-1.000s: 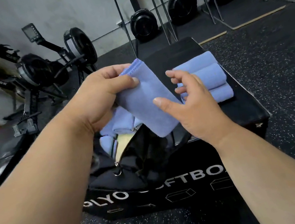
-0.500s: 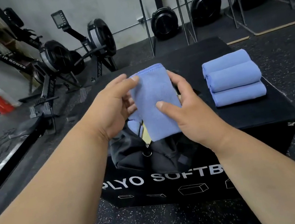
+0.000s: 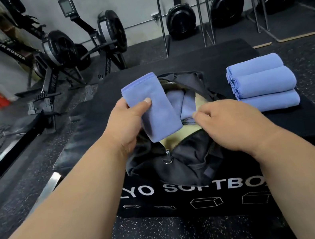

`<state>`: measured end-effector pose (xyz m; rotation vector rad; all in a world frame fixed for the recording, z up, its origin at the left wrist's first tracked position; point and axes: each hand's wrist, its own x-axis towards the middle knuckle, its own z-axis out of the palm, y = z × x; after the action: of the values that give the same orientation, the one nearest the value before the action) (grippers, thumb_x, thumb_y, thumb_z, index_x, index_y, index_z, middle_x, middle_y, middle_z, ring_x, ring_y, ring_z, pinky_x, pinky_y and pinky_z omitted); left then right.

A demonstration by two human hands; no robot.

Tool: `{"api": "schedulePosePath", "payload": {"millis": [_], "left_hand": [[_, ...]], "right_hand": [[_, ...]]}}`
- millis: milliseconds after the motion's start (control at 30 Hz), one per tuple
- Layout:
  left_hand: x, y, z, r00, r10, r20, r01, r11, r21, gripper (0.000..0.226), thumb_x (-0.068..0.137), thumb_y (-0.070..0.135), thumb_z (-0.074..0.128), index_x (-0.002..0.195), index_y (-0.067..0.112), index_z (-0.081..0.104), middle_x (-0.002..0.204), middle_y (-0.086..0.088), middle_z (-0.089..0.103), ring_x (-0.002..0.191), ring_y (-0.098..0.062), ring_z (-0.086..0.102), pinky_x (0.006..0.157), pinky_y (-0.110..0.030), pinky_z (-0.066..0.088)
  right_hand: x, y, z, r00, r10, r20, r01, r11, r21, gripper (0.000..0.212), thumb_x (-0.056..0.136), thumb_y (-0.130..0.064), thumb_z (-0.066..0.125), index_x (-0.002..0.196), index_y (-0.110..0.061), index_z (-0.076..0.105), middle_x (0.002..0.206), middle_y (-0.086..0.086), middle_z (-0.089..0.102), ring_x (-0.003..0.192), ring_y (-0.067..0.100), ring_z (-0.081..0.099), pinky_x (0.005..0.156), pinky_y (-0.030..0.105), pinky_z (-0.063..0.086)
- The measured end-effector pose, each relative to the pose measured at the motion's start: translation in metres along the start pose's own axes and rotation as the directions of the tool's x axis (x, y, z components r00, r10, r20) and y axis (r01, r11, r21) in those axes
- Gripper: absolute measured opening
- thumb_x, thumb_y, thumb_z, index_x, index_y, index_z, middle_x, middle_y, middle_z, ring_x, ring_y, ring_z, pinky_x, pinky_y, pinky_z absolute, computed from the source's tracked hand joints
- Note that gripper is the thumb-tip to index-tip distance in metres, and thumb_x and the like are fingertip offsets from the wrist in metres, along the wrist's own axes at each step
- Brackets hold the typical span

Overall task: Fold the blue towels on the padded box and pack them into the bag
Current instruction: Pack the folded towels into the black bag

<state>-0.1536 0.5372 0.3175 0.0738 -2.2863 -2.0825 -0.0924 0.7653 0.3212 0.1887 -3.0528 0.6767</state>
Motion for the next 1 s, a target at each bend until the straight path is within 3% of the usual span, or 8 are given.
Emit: {"api": "schedulePosePath", "payload": {"millis": [100, 200, 267, 333, 533, 800, 900, 1000], "left_hand": [[0.015, -0.008, 0.012, 0.998, 0.018, 0.064, -0.027, 0.989, 0.146, 0.024, 0.093, 0.017, 0.073, 0.116, 0.023, 0.074, 0.112, 0.003, 0.08, 0.109, -0.019, 0.074, 0.096, -0.041, 0.059], [0.024, -0.015, 0.027, 0.989, -0.046, 0.138, -0.002, 0.944, 0.329, 0.039, 0.077, 0.032, 0.071, 0.115, 0.026, 0.073, 0.111, 0.002, 0.079, 0.11, -0.02, 0.073, 0.099, -0.046, 0.058], [0.031, -0.021, 0.036, 0.977, -0.125, 0.17, 0.049, 0.918, 0.393, 0.044, 0.073, 0.037, 0.072, 0.116, 0.024, 0.071, 0.112, 0.0, 0.078, 0.111, -0.02, 0.072, 0.101, -0.048, 0.057], [0.04, -0.027, 0.044, 0.961, -0.197, 0.195, 0.11, 0.917, 0.383, 0.046, 0.076, 0.037, 0.075, 0.119, 0.023, 0.069, 0.114, 0.0, 0.078, 0.113, -0.021, 0.071, 0.102, -0.047, 0.056], [0.052, -0.034, 0.059, 0.864, -0.425, 0.271, 0.346, 0.891, 0.294, 0.034, 0.099, 0.019, 0.071, 0.133, 0.016, 0.066, 0.125, -0.005, 0.075, 0.119, -0.026, 0.07, 0.102, -0.05, 0.056], [0.046, -0.04, 0.06, 0.701, -0.619, 0.354, 0.48, 0.777, 0.408, 0.011, 0.104, 0.011, 0.062, 0.115, 0.012, 0.064, 0.091, -0.004, 0.076, 0.077, -0.021, 0.073, 0.056, -0.036, 0.06], [0.045, -0.036, 0.057, 0.66, -0.612, 0.435, 0.517, 0.791, 0.326, 0.018, 0.107, 0.017, 0.058, 0.122, 0.01, 0.065, 0.098, -0.006, 0.078, 0.081, -0.023, 0.076, 0.062, -0.04, 0.064], [0.048, -0.028, 0.052, 0.629, -0.589, 0.507, 0.573, 0.792, 0.209, 0.035, 0.11, 0.025, 0.05, 0.136, 0.005, 0.063, 0.117, -0.011, 0.076, 0.1, -0.025, 0.075, 0.087, -0.048, 0.062]], "right_hand": [[0.002, 0.01, -0.001, 0.998, -0.062, -0.009, 0.063, 0.998, 0.032, 0.035, 0.106, -0.036, 0.039, 0.099, -0.02, 0.07, 0.097, 0.001, 0.072, 0.095, 0.027, 0.066, 0.083, 0.041, 0.055], [0.002, 0.016, -0.001, 0.994, -0.107, 0.005, 0.106, 0.991, 0.084, 0.031, 0.103, -0.028, 0.047, 0.12, -0.035, 0.073, 0.112, -0.019, 0.073, 0.11, 0.01, 0.064, 0.089, 0.031, 0.05], [0.0, 0.019, -0.002, 0.992, -0.128, 0.021, 0.124, 0.984, 0.126, 0.035, 0.1, -0.022, 0.048, 0.116, -0.039, 0.074, 0.085, -0.031, 0.067, 0.09, -0.005, 0.059, 0.072, 0.015, 0.041], [-0.001, 0.025, -0.004, 0.99, -0.137, 0.022, 0.128, 0.966, 0.224, 0.035, 0.097, -0.016, 0.048, 0.105, -0.038, 0.074, 0.069, -0.037, 0.06, 0.071, -0.008, 0.056, 0.061, 0.013, 0.038], [-0.001, 0.036, -0.003, 0.985, -0.166, -0.043, 0.169, 0.896, 0.411, 0.034, 0.096, -0.012, 0.05, 0.092, -0.039, 0.072, 0.06, -0.005, 0.055, 0.052, 0.007, 0.046, 0.055, 0.027, 0.036], [-0.002, 0.04, -0.002, 0.975, -0.217, -0.044, 0.209, 0.837, 0.505, 0.043, 0.094, -0.006, 0.046, 0.095, -0.041, 0.071, 0.078, 0.014, 0.064, 0.072, 0.034, 0.056, 0.071, 0.053, 0.052], [-0.003, 0.039, -0.002, 0.974, -0.22, -0.056, 0.218, 0.833, 0.509, 0.041, 0.095, -0.006, 0.047, 0.095, -0.039, 0.071, 0.077, 0.015, 0.062, 0.071, 0.034, 0.055, 0.07, 0.053, 0.052], [-0.004, 0.04, -0.003, 0.974, -0.214, -0.072, 0.221, 0.828, 0.516, 0.039, 0.094, -0.007, 0.046, 0.095, -0.038, 0.07, 0.076, 0.015, 0.06, 0.071, 0.035, 0.054, 0.07, 0.053, 0.051]]}}
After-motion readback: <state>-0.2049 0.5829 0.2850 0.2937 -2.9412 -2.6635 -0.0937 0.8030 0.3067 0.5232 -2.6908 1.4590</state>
